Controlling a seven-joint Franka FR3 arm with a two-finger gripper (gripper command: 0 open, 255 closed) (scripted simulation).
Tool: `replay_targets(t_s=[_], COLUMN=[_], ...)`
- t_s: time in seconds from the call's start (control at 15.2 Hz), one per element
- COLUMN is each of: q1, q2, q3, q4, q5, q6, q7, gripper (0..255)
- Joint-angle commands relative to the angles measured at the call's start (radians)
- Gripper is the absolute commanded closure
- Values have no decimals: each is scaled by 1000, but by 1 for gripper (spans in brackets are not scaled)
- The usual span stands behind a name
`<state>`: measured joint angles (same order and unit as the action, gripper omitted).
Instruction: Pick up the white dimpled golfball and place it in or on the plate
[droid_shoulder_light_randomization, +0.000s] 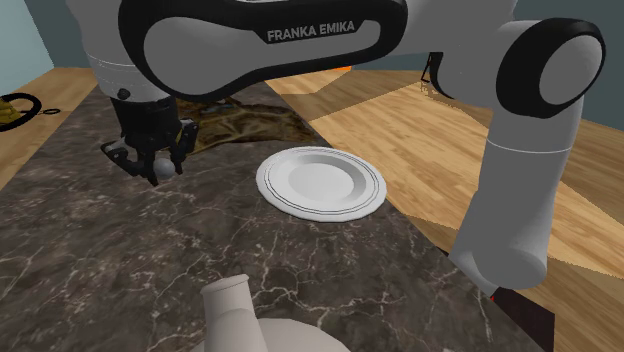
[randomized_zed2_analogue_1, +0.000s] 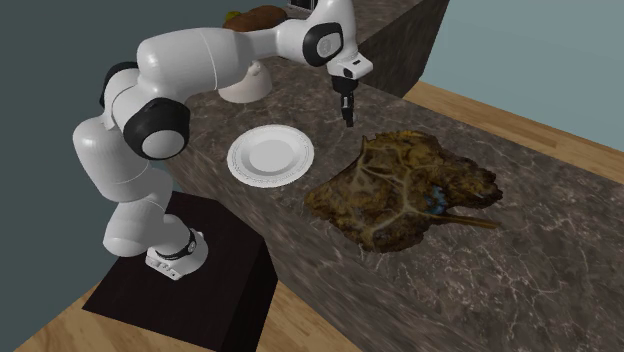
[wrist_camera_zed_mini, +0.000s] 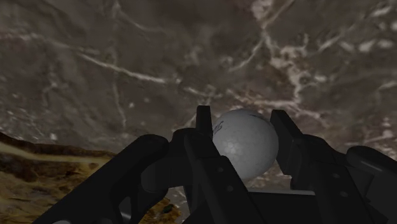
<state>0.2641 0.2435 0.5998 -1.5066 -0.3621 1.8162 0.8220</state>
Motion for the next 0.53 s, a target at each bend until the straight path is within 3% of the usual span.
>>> replay_targets(t_s=[0.0, 0.46], q1=[-1, 8], q2=[1, 9], q3=[-1, 1], q4=[-2, 62], q5=[0, -2], q6=[-1, -57], q7=[0, -10], gripper=[255, 255])
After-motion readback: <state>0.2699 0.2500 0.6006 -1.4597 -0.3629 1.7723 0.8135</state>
